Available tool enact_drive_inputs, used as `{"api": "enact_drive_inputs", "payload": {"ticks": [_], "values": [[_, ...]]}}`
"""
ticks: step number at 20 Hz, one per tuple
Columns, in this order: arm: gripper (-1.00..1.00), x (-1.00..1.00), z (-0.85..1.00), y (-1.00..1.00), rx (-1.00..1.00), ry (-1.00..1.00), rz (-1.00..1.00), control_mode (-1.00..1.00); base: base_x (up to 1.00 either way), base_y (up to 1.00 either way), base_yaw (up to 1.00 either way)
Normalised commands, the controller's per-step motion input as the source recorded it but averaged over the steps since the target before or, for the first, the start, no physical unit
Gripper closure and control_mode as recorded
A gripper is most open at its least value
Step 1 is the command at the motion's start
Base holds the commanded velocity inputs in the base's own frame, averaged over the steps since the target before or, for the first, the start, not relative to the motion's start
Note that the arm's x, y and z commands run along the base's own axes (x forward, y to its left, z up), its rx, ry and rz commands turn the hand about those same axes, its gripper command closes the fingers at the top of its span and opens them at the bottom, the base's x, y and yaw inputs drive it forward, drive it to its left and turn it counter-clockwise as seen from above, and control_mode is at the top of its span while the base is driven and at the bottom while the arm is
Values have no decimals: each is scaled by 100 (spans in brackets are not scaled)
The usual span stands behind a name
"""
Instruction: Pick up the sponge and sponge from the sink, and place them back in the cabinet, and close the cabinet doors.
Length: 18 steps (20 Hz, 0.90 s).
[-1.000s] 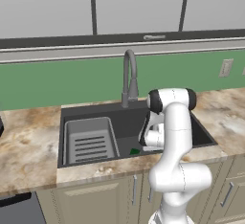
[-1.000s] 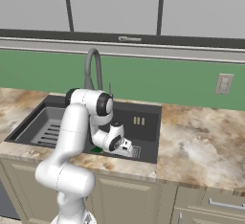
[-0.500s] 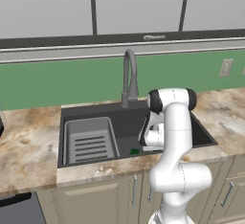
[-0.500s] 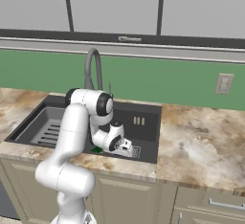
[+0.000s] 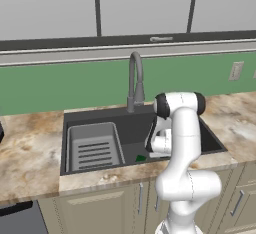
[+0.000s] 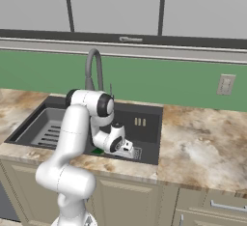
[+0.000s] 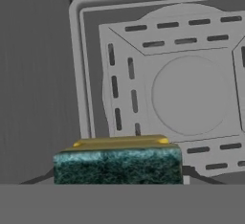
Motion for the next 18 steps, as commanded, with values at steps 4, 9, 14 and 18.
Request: {"api": "enact_drive_inputs", "payload": {"ticks": [4, 9, 14, 18], "values": [[100, 0, 28, -2, 0, 0, 0, -100, 0, 0, 0], [100, 0, 38, 0, 0, 0, 0, -100, 0, 0, 0], [100, 0, 41, 0, 0, 0, 0, -100, 0, 0, 0], [100, 0, 42, 0, 0, 0, 0, -100, 0, 0, 0]]}}
